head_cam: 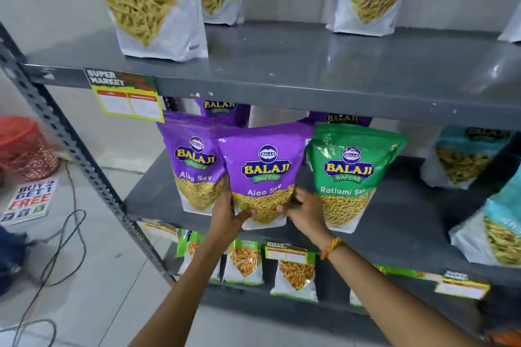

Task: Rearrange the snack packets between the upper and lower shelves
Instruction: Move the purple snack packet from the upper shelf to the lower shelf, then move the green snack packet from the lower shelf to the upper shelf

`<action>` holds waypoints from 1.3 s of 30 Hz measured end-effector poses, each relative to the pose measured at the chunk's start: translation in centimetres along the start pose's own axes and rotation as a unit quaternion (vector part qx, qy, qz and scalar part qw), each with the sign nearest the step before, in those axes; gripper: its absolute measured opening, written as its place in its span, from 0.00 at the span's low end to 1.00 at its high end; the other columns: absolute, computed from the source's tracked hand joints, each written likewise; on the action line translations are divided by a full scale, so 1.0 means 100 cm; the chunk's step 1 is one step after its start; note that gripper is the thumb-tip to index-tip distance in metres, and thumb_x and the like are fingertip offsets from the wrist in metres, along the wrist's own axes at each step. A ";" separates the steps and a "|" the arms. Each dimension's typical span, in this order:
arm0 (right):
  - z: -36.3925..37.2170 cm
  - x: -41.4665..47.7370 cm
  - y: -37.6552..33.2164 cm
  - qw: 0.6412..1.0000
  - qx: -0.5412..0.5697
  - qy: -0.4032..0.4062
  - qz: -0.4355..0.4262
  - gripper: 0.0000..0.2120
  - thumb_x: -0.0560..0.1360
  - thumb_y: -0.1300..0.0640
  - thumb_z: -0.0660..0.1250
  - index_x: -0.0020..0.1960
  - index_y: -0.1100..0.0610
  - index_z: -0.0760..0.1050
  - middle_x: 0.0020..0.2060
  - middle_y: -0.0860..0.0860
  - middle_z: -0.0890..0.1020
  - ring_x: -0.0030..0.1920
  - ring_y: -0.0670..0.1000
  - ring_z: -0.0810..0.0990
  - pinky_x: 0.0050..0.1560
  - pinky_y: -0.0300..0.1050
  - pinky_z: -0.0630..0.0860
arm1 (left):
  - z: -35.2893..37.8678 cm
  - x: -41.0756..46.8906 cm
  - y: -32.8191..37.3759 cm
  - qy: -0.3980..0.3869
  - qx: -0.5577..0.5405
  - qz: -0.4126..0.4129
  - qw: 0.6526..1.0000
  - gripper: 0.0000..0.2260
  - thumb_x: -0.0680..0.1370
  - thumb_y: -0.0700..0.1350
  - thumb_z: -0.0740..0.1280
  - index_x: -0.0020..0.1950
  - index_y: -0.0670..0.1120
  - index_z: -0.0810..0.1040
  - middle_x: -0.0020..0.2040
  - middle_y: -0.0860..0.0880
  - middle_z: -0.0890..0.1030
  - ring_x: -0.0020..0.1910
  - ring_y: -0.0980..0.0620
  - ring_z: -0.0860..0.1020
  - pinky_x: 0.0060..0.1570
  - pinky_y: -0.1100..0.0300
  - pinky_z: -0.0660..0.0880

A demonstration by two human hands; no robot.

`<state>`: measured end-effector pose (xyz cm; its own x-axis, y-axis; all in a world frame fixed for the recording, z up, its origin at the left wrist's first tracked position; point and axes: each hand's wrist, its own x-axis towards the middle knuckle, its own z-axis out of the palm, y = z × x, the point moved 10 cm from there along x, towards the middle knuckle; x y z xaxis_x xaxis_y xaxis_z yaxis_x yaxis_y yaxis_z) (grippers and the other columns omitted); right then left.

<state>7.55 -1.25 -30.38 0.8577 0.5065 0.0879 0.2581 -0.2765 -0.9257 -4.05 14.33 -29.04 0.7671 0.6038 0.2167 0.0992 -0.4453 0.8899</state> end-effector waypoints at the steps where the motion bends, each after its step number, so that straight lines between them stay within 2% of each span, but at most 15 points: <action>1: 0.002 0.005 0.002 1.000 -0.008 0.002 -0.002 0.14 0.64 0.65 0.74 0.49 0.58 0.79 0.43 0.52 0.84 0.46 0.51 0.82 0.49 0.51 0.80 | 0.004 0.004 -0.007 -0.007 -0.002 -0.002 1.000 0.28 0.64 0.38 0.76 0.60 0.39 0.69 0.45 0.39 0.78 0.43 0.37 0.75 0.32 0.70 0.68; 3: 0.002 0.013 0.001 0.999 -0.032 0.016 -0.019 0.11 0.66 0.64 0.72 0.49 0.61 0.79 0.43 0.54 0.85 0.45 0.51 0.83 0.46 0.47 0.79 | 0.009 0.010 -0.021 -0.016 -0.009 -0.015 1.000 0.32 0.64 0.40 0.76 0.64 0.44 0.66 0.51 0.45 0.79 0.48 0.43 0.76 0.40 0.64 0.70; 5: 0.000 0.016 -0.001 0.997 -0.058 0.034 -0.035 0.09 0.68 0.61 0.71 0.48 0.62 0.79 0.43 0.55 0.86 0.44 0.52 0.83 0.43 0.44 0.79 | 0.009 0.013 -0.033 -0.013 -0.006 -0.037 0.999 0.33 0.64 0.41 0.76 0.65 0.46 0.65 0.52 0.43 0.79 0.50 0.42 0.77 0.43 0.57 0.71; 9: 0.004 0.012 0.000 0.999 -0.039 0.005 -0.035 0.29 0.65 0.36 0.63 0.53 0.59 0.77 0.45 0.52 0.85 0.44 0.43 0.82 0.40 0.26 0.74 | 0.012 0.011 -0.034 -0.014 -0.021 -0.039 0.999 0.33 0.65 0.41 0.75 0.66 0.50 0.63 0.59 0.47 0.78 0.58 0.46 0.76 0.55 0.48 0.76; 13: 0.000 -0.008 0.011 0.999 0.019 -0.022 -0.019 0.17 0.74 0.58 0.66 0.61 0.59 0.72 0.51 0.47 0.81 0.48 0.35 0.79 0.47 0.32 0.78 | 0.010 -0.006 -0.024 0.010 -0.068 -0.036 0.997 0.32 0.68 0.40 0.74 0.68 0.51 0.63 0.65 0.47 0.74 0.64 0.50 0.73 0.61 0.49 0.73; 15: -0.029 -0.027 0.016 0.998 -0.004 0.052 -0.039 0.14 0.74 0.58 0.66 0.59 0.58 0.75 0.51 0.46 0.80 0.49 0.41 0.80 0.46 0.31 0.78 | -0.003 -0.030 -0.004 0.095 -0.012 -0.001 0.995 0.24 0.70 0.43 0.71 0.64 0.49 0.68 0.65 0.44 0.73 0.63 0.48 0.72 0.60 0.51 0.71; 17: -0.072 -0.048 0.016 0.980 -0.069 0.158 -0.095 0.11 0.75 0.53 0.62 0.54 0.55 0.78 0.43 0.46 0.83 0.40 0.42 0.81 0.39 0.28 0.76 | -0.005 -0.052 0.021 0.155 0.056 0.057 0.985 0.15 0.73 0.43 0.67 0.58 0.45 0.72 0.59 0.41 0.76 0.60 0.46 0.72 0.57 0.51 0.73; 19: -0.118 -0.064 0.024 0.958 -0.084 0.255 -0.104 0.11 0.75 0.50 0.58 0.51 0.52 0.77 0.37 0.48 0.83 0.32 0.45 0.79 0.32 0.31 0.72 | 0.014 -0.062 0.038 0.129 0.065 0.096 0.985 0.11 0.73 0.42 0.65 0.55 0.43 0.74 0.54 0.41 0.79 0.57 0.51 0.73 0.54 0.58 0.71; 22: -0.177 -0.072 0.046 0.931 -0.082 0.352 -0.058 0.09 0.75 0.50 0.57 0.48 0.49 0.75 0.33 0.51 0.82 0.33 0.55 0.80 0.33 0.48 0.76 | 0.066 -0.049 0.044 -0.008 0.026 0.066 0.997 0.12 0.74 0.44 0.65 0.57 0.45 0.74 0.54 0.45 0.79 0.54 0.52 0.76 0.51 0.64 0.73; 24: -0.192 -0.058 0.067 0.943 -0.065 0.327 -0.006 0.05 0.74 0.50 0.64 0.47 0.50 0.75 0.34 0.51 0.81 0.37 0.56 0.80 0.39 0.52 0.77 | 0.111 -0.033 0.035 -0.117 0.001 -0.006 0.993 0.19 0.73 0.46 0.68 0.62 0.44 0.72 0.60 0.46 0.76 0.58 0.51 0.75 0.53 0.66 0.73; 26: -0.184 -0.032 0.097 0.971 -0.008 0.230 0.061 0.18 0.69 0.52 0.72 0.56 0.56 0.74 0.46 0.56 0.81 0.49 0.55 0.80 0.50 0.51 0.77 | 0.143 -0.019 0.037 -0.164 0.034 -0.026 0.986 0.27 0.70 0.51 0.69 0.66 0.44 0.67 0.62 0.44 0.75 0.62 0.47 0.73 0.58 0.56 0.73; 28: -0.165 -0.013 0.117 0.987 0.045 0.124 0.096 0.32 0.64 0.52 0.77 0.64 0.58 0.69 0.57 0.54 0.78 0.59 0.51 0.76 0.57 0.46 0.74 | 0.165 -0.009 0.045 -0.188 0.049 -0.035 0.980 0.28 0.71 0.50 0.69 0.68 0.44 0.64 0.59 0.45 0.76 0.60 0.47 0.73 0.56 0.58 0.69; 31: -0.143 -0.003 0.120 0.993 0.075 0.029 0.083 0.29 0.62 0.52 0.77 0.60 0.52 0.71 0.54 0.46 0.80 0.53 0.35 0.78 0.52 0.32 0.76 | 0.185 -0.002 0.049 -0.230 0.031 -0.053 0.971 0.27 0.73 0.50 0.68 0.68 0.44 0.64 0.57 0.43 0.79 0.57 0.46 0.76 0.46 0.61 0.66; 34: -0.142 -0.005 0.120 0.995 0.064 0.037 0.072 0.26 0.64 0.55 0.76 0.60 0.53 0.72 0.54 0.48 0.81 0.53 0.44 0.79 0.51 0.30 0.76 | 0.187 0.005 0.038 -0.219 -0.012 -0.066 0.973 0.35 0.63 0.61 0.68 0.64 0.43 0.70 0.57 0.41 0.81 0.58 0.44 0.78 0.51 0.53 0.74; 39: -0.157 -0.020 0.123 0.991 0.088 0.074 0.062 0.24 0.65 0.59 0.75 0.59 0.56 0.74 0.56 0.53 0.82 0.54 0.46 0.81 0.53 0.35 0.78 | 0.197 -0.005 0.043 -0.212 -0.016 -0.070 0.975 0.27 0.65 0.51 0.71 0.61 0.42 0.72 0.55 0.47 0.80 0.55 0.47 0.78 0.52 0.57 0.72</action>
<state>16.03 -18.47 -36.20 0.9373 0.3484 0.0111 0.0770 -0.1760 -0.9814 8.49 -0.89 -33.23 0.9412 0.3267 -0.0862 0.2063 -0.3534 0.9124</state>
